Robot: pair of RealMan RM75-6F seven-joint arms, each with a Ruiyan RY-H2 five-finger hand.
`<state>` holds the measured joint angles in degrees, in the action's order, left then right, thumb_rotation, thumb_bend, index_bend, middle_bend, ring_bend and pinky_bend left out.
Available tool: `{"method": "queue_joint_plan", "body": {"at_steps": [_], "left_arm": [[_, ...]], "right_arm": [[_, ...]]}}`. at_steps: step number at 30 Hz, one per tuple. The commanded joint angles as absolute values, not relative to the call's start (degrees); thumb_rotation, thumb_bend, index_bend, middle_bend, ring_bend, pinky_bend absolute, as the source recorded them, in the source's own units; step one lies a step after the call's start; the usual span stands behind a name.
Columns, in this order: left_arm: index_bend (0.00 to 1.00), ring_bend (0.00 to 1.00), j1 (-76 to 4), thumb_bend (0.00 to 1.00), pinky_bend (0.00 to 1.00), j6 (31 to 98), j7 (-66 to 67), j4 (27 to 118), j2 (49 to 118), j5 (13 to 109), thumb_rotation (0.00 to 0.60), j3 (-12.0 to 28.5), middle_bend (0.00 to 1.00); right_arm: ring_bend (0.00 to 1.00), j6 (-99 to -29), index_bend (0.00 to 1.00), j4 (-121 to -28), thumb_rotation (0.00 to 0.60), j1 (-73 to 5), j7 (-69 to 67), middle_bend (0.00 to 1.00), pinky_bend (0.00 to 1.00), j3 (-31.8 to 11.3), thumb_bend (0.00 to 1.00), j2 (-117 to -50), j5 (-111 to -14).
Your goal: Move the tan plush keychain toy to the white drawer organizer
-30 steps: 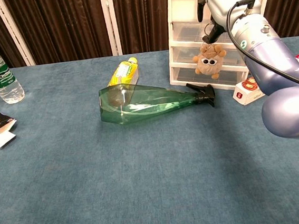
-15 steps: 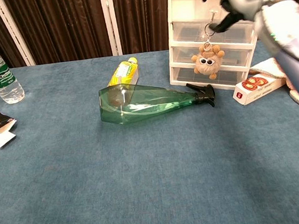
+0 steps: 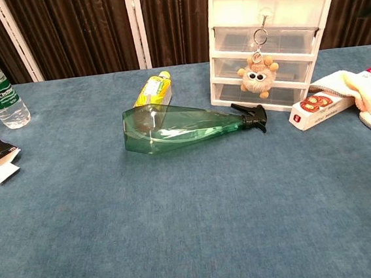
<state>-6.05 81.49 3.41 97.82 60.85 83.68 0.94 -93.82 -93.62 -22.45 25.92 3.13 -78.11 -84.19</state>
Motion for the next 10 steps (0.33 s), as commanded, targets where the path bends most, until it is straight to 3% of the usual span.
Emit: {"method": "queue_joint_plan", "body": {"at_steps": [1, 10], "left_arm": [[0.0, 0.0, -5.77, 0.02, 0.0, 82.16, 4.37, 97.41, 61.15, 84.0, 0.6, 0.89, 0.0], [0.0, 0.0, -5.08, 0.02, 0.0, 83.13, 7.32, 96.21, 62.16, 82.8, 0.6, 1.23, 0.0]], "right_arm": [[0.0, -95.08, 0.02, -95.08, 0.6, -18.09, 23.39, 0.05, 0.05, 7.27, 0.07, -73.9, -85.68], [0.0, -96.99, 0.0, -93.96, 0.6, -12.11, 17.53, 0.0, 0.0, 8.88, 0.06, -69.92, -86.18]]}}
